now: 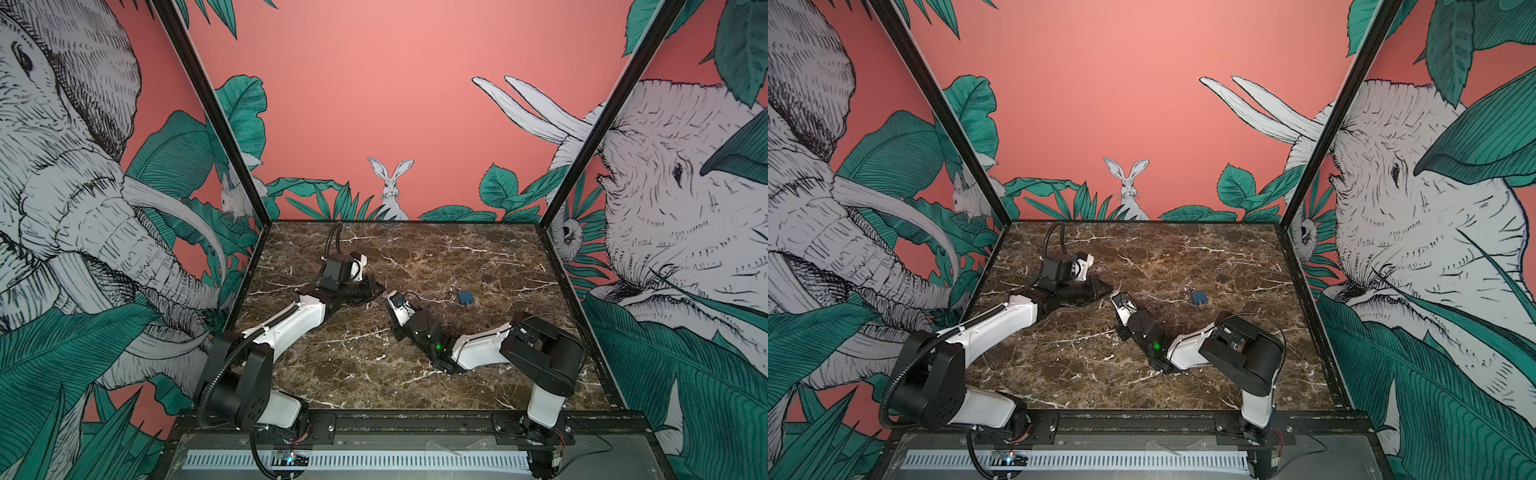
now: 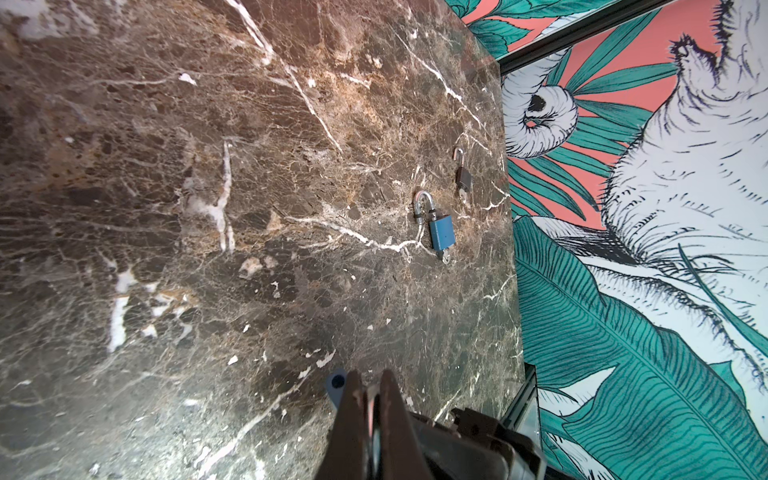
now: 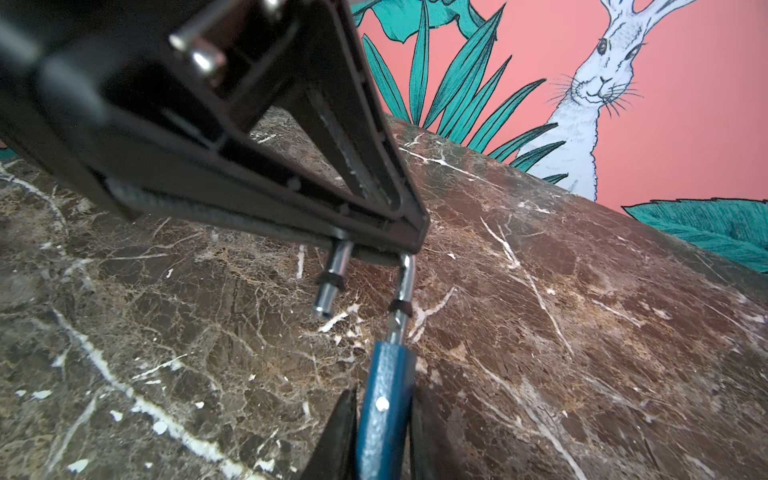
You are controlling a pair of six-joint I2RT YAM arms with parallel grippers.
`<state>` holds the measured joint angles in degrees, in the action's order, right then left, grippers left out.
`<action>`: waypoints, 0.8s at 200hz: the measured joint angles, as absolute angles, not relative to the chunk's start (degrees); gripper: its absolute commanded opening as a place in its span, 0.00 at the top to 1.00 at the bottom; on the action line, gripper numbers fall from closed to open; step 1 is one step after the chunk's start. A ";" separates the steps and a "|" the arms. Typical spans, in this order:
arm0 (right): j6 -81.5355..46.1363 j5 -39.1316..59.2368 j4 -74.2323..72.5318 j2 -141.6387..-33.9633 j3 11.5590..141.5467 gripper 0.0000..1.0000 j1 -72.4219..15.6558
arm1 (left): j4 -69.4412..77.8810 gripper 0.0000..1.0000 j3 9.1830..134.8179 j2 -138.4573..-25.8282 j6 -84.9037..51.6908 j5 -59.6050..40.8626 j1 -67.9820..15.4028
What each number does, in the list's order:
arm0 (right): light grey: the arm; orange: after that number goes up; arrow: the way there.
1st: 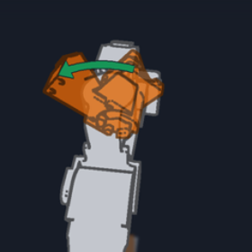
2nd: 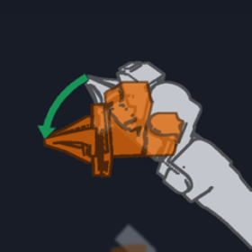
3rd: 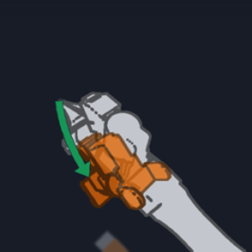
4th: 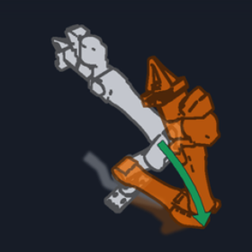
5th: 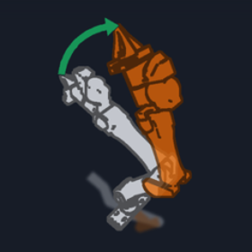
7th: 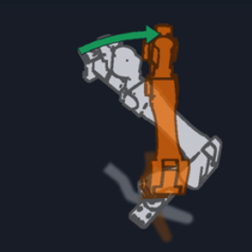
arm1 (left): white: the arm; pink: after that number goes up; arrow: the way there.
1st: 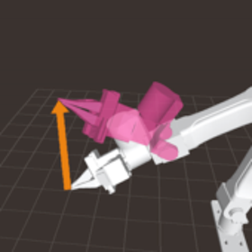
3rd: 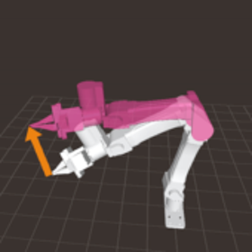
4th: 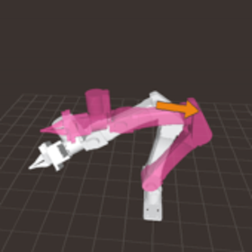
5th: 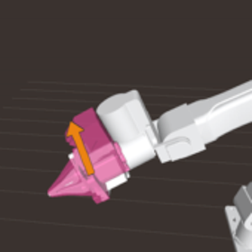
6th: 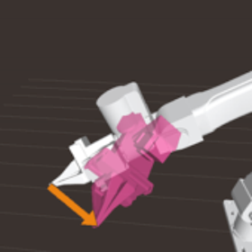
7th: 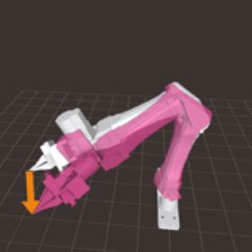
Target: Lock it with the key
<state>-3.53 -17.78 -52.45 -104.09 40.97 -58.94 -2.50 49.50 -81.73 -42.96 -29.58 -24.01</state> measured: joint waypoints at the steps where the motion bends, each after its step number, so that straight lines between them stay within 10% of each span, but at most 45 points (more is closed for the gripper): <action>1: -3.49 -17.78 -52.45 -104.09 40.97 0.82 -58.94 | -2.50 1.00 49.50 -81.73 -42.96 -29.56 -24.01; 160: -23.38 12.71 -34.50 -88.82 41.56 0.94 -47.51 | 8.34 1.00 46.57 -78.70 -41.93 -36.93 -23.27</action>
<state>-23.38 12.71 -34.50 -88.82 41.56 -47.51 8.34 46.57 -78.70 -41.93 -36.93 -23.27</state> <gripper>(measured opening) 0.155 0.058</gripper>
